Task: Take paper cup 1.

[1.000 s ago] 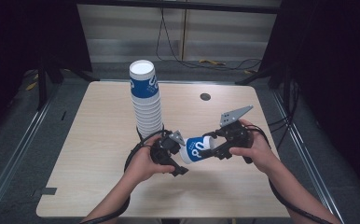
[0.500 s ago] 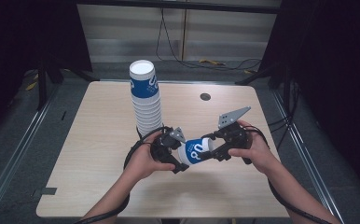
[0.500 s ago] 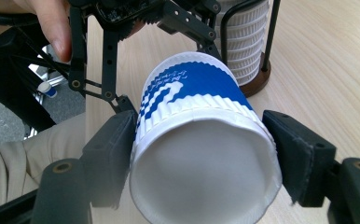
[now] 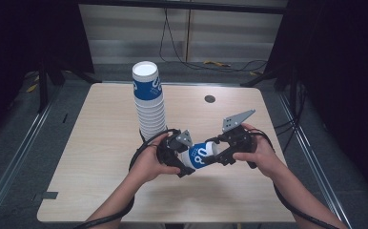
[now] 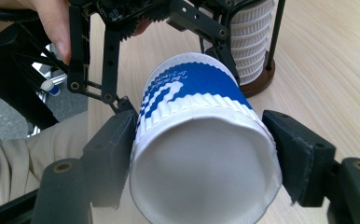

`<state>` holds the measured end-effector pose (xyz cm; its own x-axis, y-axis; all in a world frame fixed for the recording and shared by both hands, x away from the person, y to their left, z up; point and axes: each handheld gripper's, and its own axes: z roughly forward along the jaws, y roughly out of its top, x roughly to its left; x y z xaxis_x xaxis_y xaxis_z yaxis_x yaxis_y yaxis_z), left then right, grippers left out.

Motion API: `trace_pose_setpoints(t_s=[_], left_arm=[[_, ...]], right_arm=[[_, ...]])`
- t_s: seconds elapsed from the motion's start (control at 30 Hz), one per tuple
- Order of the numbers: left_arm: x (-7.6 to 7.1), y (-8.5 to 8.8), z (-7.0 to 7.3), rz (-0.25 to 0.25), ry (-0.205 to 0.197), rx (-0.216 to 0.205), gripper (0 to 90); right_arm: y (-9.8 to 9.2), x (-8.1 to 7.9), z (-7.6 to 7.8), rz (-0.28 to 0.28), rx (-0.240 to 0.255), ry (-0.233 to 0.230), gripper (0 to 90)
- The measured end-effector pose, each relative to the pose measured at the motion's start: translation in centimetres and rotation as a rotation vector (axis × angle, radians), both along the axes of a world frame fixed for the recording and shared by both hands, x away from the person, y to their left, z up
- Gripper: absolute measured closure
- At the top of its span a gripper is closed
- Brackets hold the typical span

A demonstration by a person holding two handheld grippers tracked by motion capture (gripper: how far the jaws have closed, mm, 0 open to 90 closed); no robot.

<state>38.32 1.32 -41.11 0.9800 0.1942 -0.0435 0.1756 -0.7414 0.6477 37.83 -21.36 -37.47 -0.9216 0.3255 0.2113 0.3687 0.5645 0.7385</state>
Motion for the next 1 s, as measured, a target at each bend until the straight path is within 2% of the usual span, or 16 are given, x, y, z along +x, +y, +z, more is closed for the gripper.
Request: trace_pose_setpoints(t_s=[0.17,0.2,0.33,0.47,0.77,0.87,1.0], left_arm=[[0.01,0.11,0.10,0.017,-0.004,-0.004,15.3],[0.05,0.16,0.23,0.007,-0.014,0.007,15.0],[0.01,0.29,0.43,0.001,-0.020,0.004,14.7],[0.10,0.51,0.41,0.015,-0.014,-0.002,11.7],[0.19,0.76,0.43,0.021,-0.009,0.007,11.1],[0.16,0.88,0.46,0.029,-0.003,-0.002,11.9],[0.15,0.94,0.63,0.029,-0.002,0.008,14.7]], right_arm=[[-0.31,-0.03,0.05,-0.011,0.002,-0.002,27.5],[-0.35,-0.04,0.06,-0.009,0.004,0.000,27.5],[-0.24,-0.14,0.21,-0.003,0.005,-0.007,27.6],[-0.09,-0.18,0.35,-0.003,0.007,-0.007,27.5],[0.03,-0.18,0.28,0.000,0.000,-0.010,27.6],[0.00,-0.25,0.31,-0.004,0.005,-0.011,27.6],[-0.20,-0.30,0.37,-0.008,0.007,-0.009,27.5]])
